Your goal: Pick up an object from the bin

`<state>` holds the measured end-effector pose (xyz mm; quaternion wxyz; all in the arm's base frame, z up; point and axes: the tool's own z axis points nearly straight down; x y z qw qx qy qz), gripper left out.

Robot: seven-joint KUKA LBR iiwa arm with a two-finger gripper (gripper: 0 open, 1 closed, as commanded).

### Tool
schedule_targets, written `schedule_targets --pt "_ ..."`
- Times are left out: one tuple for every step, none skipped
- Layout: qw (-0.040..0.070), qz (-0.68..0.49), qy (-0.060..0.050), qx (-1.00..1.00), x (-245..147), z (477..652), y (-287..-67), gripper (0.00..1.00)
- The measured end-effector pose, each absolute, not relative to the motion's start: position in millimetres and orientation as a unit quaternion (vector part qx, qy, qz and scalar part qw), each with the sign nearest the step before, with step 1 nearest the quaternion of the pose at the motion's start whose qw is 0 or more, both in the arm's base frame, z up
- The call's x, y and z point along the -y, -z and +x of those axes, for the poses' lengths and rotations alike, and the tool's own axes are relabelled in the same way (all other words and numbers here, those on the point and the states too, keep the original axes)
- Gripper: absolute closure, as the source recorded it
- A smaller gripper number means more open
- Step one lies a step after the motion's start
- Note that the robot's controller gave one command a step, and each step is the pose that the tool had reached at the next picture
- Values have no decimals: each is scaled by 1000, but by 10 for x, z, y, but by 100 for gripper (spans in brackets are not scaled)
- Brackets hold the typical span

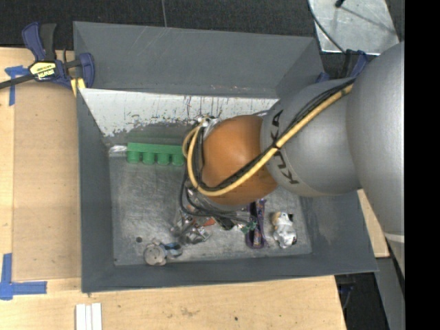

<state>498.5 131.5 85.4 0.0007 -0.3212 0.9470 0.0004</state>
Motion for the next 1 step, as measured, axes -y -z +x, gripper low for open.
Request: schedule_targets --pt "1 -320 0 -947 -1312 4985 -854 0"
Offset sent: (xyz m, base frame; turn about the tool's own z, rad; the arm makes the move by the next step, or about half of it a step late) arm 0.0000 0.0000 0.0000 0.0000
